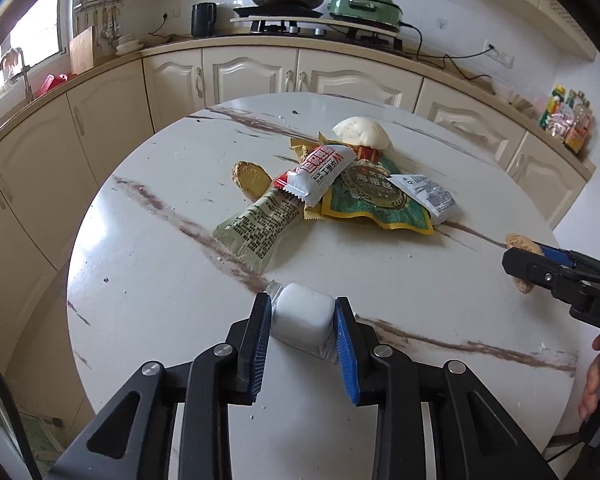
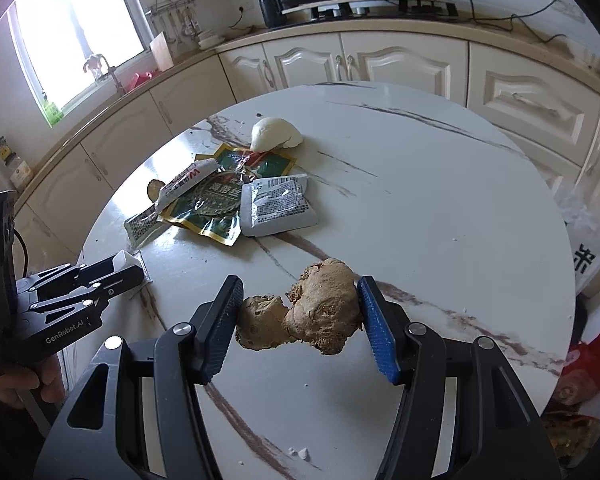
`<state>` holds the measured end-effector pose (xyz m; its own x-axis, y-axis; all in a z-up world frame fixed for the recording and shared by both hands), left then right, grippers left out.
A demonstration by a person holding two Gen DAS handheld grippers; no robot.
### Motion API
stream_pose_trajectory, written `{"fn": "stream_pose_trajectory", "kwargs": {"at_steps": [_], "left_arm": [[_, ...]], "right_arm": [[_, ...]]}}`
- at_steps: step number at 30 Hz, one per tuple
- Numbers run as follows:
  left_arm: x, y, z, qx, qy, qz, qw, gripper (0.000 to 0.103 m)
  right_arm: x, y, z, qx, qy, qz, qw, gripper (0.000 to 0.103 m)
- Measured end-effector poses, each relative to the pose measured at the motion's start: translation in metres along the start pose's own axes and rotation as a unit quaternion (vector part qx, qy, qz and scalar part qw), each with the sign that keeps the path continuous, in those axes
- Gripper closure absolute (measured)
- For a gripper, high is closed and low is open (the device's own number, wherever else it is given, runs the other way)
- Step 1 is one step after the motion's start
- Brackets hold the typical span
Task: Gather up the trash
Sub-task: 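Lift the white cup and ginger root off the table with both grippers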
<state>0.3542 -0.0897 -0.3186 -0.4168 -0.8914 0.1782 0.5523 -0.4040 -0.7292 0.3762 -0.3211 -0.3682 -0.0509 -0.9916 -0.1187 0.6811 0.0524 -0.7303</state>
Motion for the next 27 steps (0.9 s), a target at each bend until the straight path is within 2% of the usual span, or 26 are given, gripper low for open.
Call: {"fn": "stream_pose_trajectory", "kwargs": {"at_steps": [5, 8, 14, 18, 19, 20, 21, 27], "left_arm": [[-0.006, -0.022, -0.013, 0.007, -0.007, -0.016, 0.9998, 0.077], [-0.011, -0.048, -0.014, 0.02, -0.014, -0.034, 0.9991, 0.077], [-0.026, -0.09, -0.006, 0.047, -0.016, -0.052, 0.9974, 0.079], [-0.04, -0.103, -0.015, 0.05, -0.024, -0.064, 0.9964, 0.08], [-0.044, -0.105, -0.017, 0.049, -0.028, -0.065, 0.9963, 0.083], [-0.046, -0.106, -0.021, 0.047, -0.03, -0.066, 0.9963, 0.096], [-0.048, -0.106, -0.025, 0.042, -0.031, -0.072, 0.9961, 0.103], [-0.048, -0.111, -0.04, 0.034, -0.035, -0.073, 0.9961, 0.101]], "right_arm": [[-0.017, -0.007, -0.008, 0.005, -0.003, 0.015, 1.0, 0.046], [-0.03, -0.014, -0.01, 0.009, -0.009, 0.021, 1.0, 0.046], [-0.071, -0.027, -0.004, 0.022, -0.037, 0.038, 0.998, 0.046], [-0.102, -0.029, -0.002, 0.023, -0.054, 0.047, 0.997, 0.046], [-0.108, -0.028, -0.003, 0.023, -0.056, 0.047, 0.997, 0.046], [-0.113, -0.026, -0.004, 0.022, -0.059, 0.047, 0.997, 0.046], [-0.117, -0.024, -0.005, 0.016, -0.061, 0.048, 0.997, 0.046], [-0.131, -0.01, -0.014, -0.001, -0.064, 0.043, 0.997, 0.046]]}}
Point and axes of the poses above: each gripper's, at about its wrist camera, not at the fingertips, and y roughly the way its jaws point, x to its right, z to its top, the point moved 7 cm from there along y, roughly the way its jaws point, and after that the axes turned 5 degrees about -z, right-handed, at the moved point
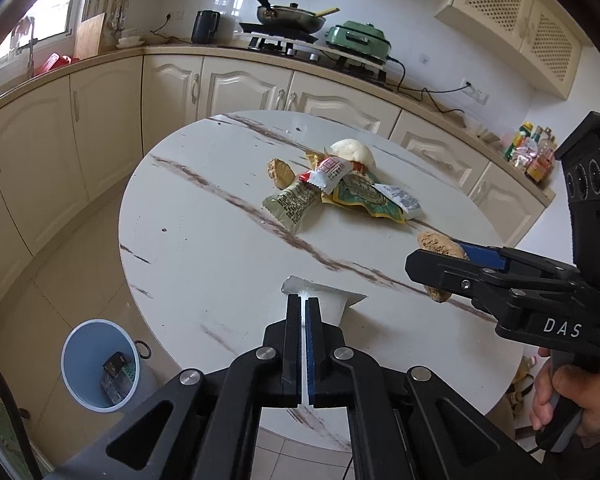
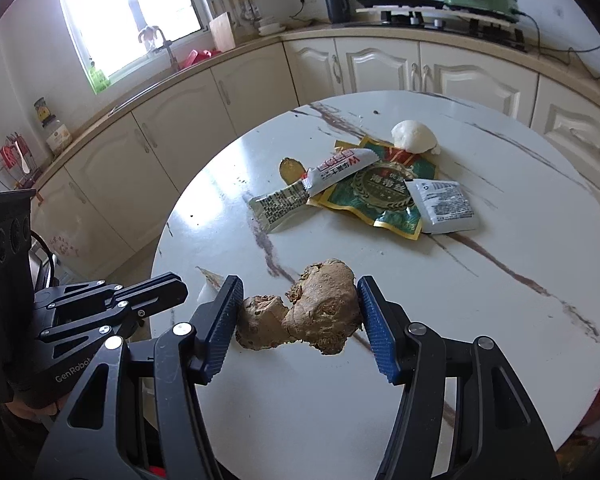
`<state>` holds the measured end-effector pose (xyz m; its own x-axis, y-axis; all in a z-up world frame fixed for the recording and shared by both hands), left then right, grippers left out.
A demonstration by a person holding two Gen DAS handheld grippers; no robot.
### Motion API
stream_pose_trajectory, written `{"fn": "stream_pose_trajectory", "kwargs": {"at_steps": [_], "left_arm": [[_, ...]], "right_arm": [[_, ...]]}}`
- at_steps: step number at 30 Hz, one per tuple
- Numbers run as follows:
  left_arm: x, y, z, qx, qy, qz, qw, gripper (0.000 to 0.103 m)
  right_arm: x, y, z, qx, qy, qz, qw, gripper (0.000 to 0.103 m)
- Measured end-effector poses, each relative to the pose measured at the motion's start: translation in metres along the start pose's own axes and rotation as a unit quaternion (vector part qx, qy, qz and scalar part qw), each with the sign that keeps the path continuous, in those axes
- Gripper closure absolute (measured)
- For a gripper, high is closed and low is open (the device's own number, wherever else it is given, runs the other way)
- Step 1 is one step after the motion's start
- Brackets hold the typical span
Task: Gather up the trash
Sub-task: 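Lift the white cup and ginger root off the table with both grippers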
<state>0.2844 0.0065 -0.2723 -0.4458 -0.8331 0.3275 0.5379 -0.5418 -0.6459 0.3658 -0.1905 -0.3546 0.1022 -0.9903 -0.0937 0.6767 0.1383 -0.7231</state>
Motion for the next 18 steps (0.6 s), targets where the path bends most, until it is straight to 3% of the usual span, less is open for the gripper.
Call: {"fn": "stream_pose_trajectory", "kwargs": {"at_steps": [2, 4, 5, 14, 18], "left_arm": [[0.004, 0.0, -0.001, -0.003, 0.007, 0.003, 1.0, 0.088], [0.009, -0.002, 0.0, 0.001, 0.006, 0.005, 1.0, 0.043], [0.009, -0.003, 0.001, 0.008, 0.003, 0.01, 0.9999, 0.037], [0.017, 0.035, 0.004, -0.022, 0.019, 0.006, 0.9996, 0.037], [0.019, 0.048, 0.01, -0.021, 0.035, 0.022, 0.9989, 0.057]], "right_arm": [[0.0, 0.001, -0.002, 0.0, 0.001, -0.001, 1.0, 0.046], [0.001, 0.001, -0.003, -0.001, 0.004, -0.001, 1.0, 0.046], [0.002, 0.001, -0.004, -0.001, 0.005, -0.002, 1.0, 0.046], [0.017, -0.004, -0.005, 0.007, 0.017, -0.004, 1.0, 0.046], [0.023, -0.001, -0.006, 0.004, 0.022, -0.005, 1.0, 0.046]]}}
Point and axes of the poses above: each gripper's, at about its wrist camera, not at the fingertips, and y roughly the way its jaws point, x to its right, z to its top, the point moved 7 cm from there along y, roughly the way its jaws point, and after that the axes turned 5 degrees about -z, right-handed, at the moved point
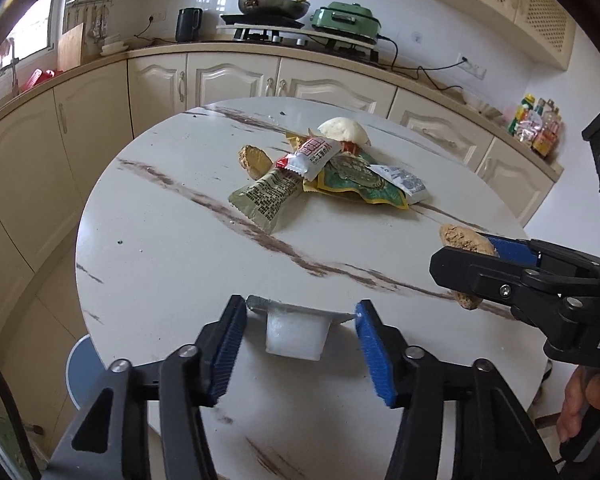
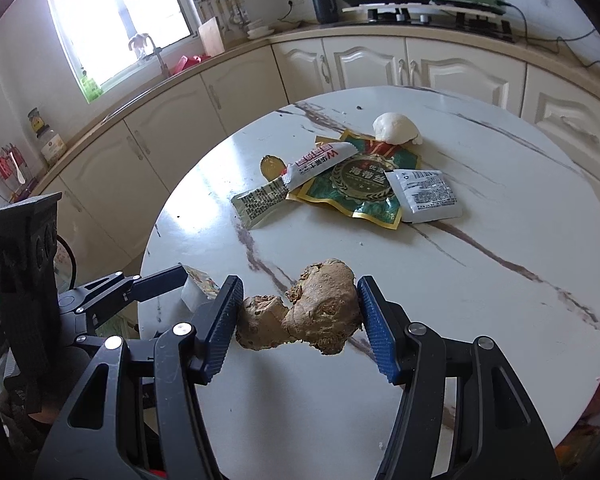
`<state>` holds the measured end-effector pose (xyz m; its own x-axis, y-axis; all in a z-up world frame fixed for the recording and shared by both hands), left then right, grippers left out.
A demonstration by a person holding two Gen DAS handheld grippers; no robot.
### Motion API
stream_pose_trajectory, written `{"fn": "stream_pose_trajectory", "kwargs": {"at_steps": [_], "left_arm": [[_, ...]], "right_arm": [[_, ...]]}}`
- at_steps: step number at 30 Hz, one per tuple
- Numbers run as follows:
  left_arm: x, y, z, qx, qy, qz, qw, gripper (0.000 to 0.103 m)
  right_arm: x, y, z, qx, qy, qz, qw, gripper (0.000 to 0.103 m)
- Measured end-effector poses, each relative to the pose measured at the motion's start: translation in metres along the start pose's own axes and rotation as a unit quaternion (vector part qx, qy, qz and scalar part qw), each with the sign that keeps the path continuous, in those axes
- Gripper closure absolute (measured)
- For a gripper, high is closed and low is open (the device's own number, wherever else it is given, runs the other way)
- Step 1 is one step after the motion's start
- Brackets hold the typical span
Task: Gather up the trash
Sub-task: 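Lift the white cup and ginger root off the table with both grippers, then carry both items over the blue bucket and open both grippers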
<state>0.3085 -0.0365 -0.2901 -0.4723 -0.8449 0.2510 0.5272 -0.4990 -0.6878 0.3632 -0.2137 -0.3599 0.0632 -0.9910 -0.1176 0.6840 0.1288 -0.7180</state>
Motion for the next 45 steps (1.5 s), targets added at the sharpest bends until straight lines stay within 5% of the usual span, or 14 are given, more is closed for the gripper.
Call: {"fn": "stream_pose_trajectory", "kwargs": {"at_steps": [5, 17, 28, 35, 45], "left_arm": [[-0.005, 0.001, -0.001, 0.006, -0.002, -0.015, 0.9999, 0.066], [-0.032, -0.034, -0.007, 0.041, -0.037, -0.035, 0.9979, 0.066], [-0.141, -0.126, -0.032, 0.105, -0.088, 0.03, 0.9901, 0.066], [-0.253, -0.145, -0.07, 0.083, -0.14, 0.105, 0.9811, 0.066], [-0.378, -0.063, -0.1, -0.005, -0.214, 0.129, 0.9682, 0.066]], "right_arm": [[-0.002, 0.005, 0.0, -0.003, -0.002, 0.002, 1.0, 0.046], [-0.041, 0.007, 0.01, 0.001, -0.03, 0.009, 0.999, 0.046], [-0.175, 0.031, 0.041, 0.017, -0.102, 0.084, 0.991, 0.046], [-0.291, 0.102, 0.042, -0.013, -0.142, 0.157, 0.977, 0.046], [-0.368, 0.267, 0.016, -0.091, -0.144, 0.178, 0.969, 0.046]]}}
Point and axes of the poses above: each gripper's, at about its wrist camera, not at the fingertips, and y roughly the way its jaws point, x to its right, z to its top, the point moved 7 cm from there along y, roughly the way its jaws point, and after that the axes turned 5 degrees about -z, right-handed, at the moved point
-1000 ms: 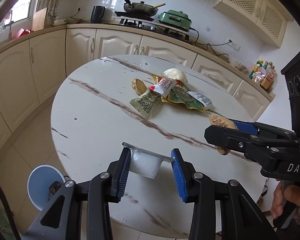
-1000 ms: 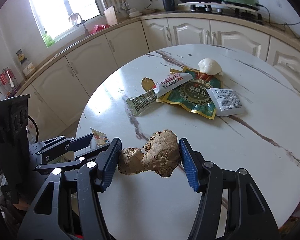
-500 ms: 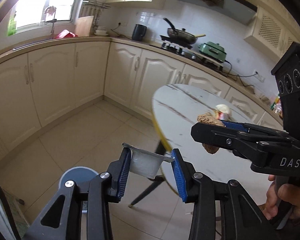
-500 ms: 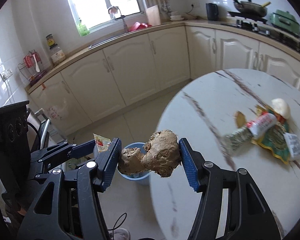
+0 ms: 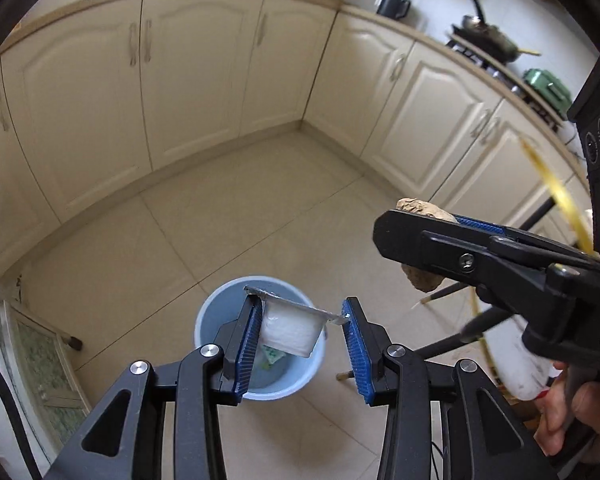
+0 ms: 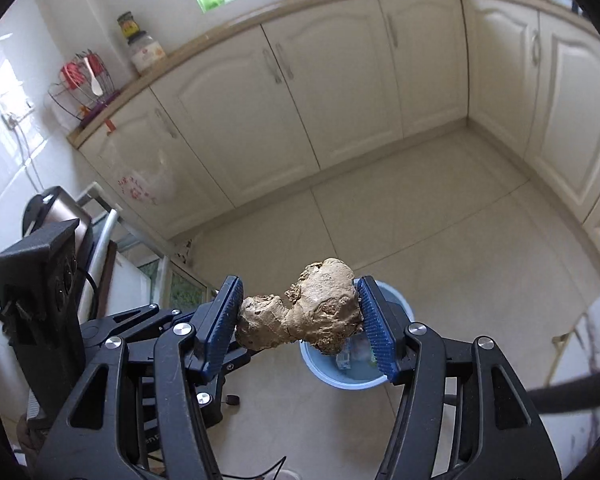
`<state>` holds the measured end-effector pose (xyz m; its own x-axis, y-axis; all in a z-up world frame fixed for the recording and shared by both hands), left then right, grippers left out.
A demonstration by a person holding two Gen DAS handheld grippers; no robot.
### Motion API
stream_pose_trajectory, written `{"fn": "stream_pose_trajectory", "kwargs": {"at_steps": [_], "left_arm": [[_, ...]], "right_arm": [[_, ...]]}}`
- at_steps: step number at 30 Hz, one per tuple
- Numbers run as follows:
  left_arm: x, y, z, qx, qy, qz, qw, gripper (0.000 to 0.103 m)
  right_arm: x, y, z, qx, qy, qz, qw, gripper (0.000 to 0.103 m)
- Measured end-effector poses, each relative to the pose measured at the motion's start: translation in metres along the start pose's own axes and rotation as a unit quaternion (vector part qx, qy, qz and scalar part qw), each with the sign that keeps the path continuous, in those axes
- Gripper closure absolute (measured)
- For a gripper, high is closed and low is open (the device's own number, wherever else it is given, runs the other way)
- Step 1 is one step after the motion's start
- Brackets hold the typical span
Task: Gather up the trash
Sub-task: 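Carry both items over the blue bucket and open both grippers, then move both tools back toward the table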
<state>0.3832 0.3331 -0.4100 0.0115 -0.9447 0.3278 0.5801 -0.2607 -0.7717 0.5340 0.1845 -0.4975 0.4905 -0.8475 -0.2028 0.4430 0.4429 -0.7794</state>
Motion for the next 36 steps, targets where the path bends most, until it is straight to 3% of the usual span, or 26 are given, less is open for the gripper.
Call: {"fn": "stream_pose_trajectory", "kwargs": {"at_steps": [5, 6, 7, 8, 10, 15, 22, 27, 29, 36], "left_arm": [[-0.024, 0.05, 0.023, -0.022, -0.033, -0.016, 0.9991, 0.063], [-0.03, 0.057, 0.027, -0.024, -0.039, -0.007, 0.9989, 0.055], [-0.037, 0.061, 0.032, -0.023, -0.045, 0.001, 0.9987, 0.045], [-0.043, 0.066, 0.037, -0.021, -0.051, 0.0, 0.9985, 0.04], [-0.044, 0.072, 0.042, -0.014, -0.056, -0.007, 0.9983, 0.036], [-0.035, 0.065, 0.039, -0.002, -0.054, 0.009, 0.9985, 0.036], [0.006, -0.025, 0.039, 0.073, -0.038, 0.048, 0.9955, 0.033], [0.064, -0.102, 0.043, 0.147, -0.001, 0.072, 0.9866, 0.026], [0.091, -0.129, 0.044, 0.172, 0.014, 0.077, 0.982, 0.023], [0.188, -0.226, 0.015, 0.254, 0.059, 0.051, 0.9641, 0.013]], "right_arm": [[0.009, 0.056, 0.002, -0.029, 0.013, 0.019, 0.999, 0.045], [0.013, 0.064, 0.001, -0.035, 0.023, 0.017, 0.999, 0.045], [0.017, 0.07, 0.001, -0.038, 0.028, 0.016, 0.999, 0.041], [0.021, 0.073, 0.001, -0.036, 0.033, 0.013, 0.999, 0.03], [0.027, 0.074, 0.0, -0.029, 0.038, 0.014, 0.999, 0.015], [0.029, 0.061, 0.005, -0.013, 0.037, 0.005, 0.999, 0.013], [0.006, -0.035, 0.021, 0.069, 0.002, -0.066, 0.995, 0.011], [-0.007, -0.137, 0.021, 0.14, -0.014, -0.101, 0.985, 0.01], [-0.012, -0.177, 0.019, 0.165, -0.013, -0.107, 0.98, 0.004], [-0.013, -0.337, -0.015, 0.259, -0.003, -0.141, 0.956, 0.0]]}}
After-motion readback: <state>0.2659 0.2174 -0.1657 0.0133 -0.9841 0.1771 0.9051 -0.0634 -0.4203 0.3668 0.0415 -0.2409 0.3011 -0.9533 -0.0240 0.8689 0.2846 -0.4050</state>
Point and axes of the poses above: each gripper's, at about its wrist camera, not at the fingertips, and y roughly the way its jaws point, x to its right, z to its top, the point moved 7 cm from there along y, roughly the way its jaws point, and after that the axes turned 5 degrees about -z, right-handed, at the moved point
